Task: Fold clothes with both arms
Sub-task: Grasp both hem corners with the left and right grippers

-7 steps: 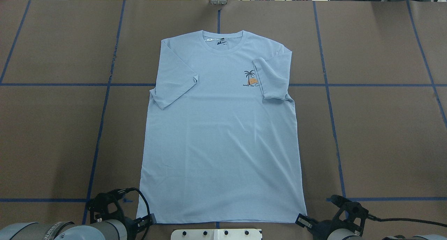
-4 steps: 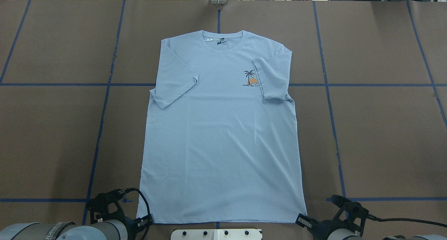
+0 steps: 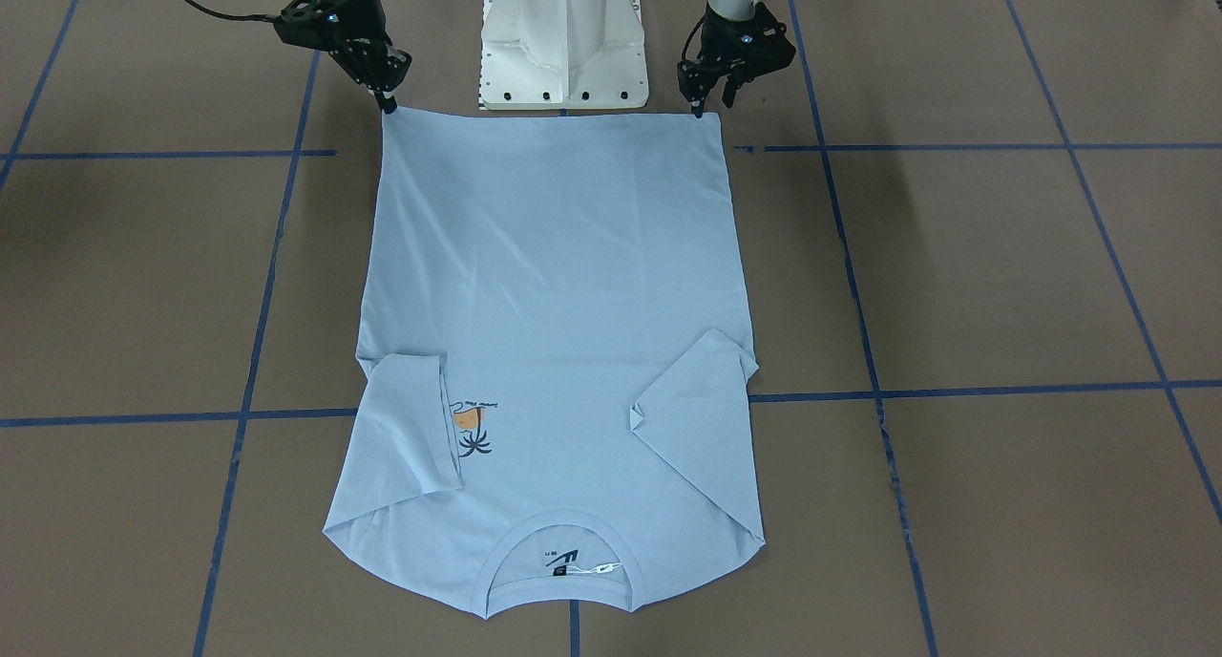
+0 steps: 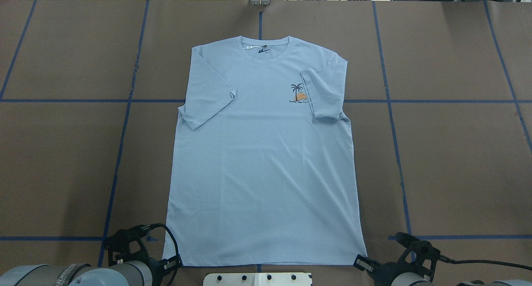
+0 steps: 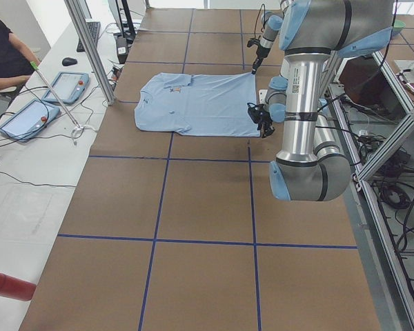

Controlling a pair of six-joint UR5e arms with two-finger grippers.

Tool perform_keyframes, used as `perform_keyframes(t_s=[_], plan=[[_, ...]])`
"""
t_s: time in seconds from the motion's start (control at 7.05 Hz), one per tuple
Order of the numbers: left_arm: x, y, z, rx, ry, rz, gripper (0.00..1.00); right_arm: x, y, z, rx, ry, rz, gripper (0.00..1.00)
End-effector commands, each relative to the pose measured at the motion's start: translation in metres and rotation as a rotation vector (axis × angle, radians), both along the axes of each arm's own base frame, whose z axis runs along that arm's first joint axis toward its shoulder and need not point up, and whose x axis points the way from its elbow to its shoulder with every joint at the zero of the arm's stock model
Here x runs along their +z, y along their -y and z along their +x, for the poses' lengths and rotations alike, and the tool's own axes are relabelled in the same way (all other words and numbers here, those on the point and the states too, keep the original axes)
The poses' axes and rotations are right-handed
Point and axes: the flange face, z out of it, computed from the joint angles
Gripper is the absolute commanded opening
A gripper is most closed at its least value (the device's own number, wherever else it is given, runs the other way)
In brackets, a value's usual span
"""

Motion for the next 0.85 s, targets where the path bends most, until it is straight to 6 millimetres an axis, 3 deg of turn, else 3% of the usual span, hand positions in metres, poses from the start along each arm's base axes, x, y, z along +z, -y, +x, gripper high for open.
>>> perform_keyframes(t_s=[0.0, 0.71], plan=[[-0.0004, 0.0011, 0.0005, 0.0, -0.001, 0.002, 0.57, 0.0002, -0.0002, 0.0, 0.0, 0.0, 0.001, 0.0], [0.0022, 0.0011, 0.0032, 0.002, 0.005, 0.005, 0.49, -0.0005, -0.0008, 0.0002, -0.001, 0.001, 0.0, 0.0]])
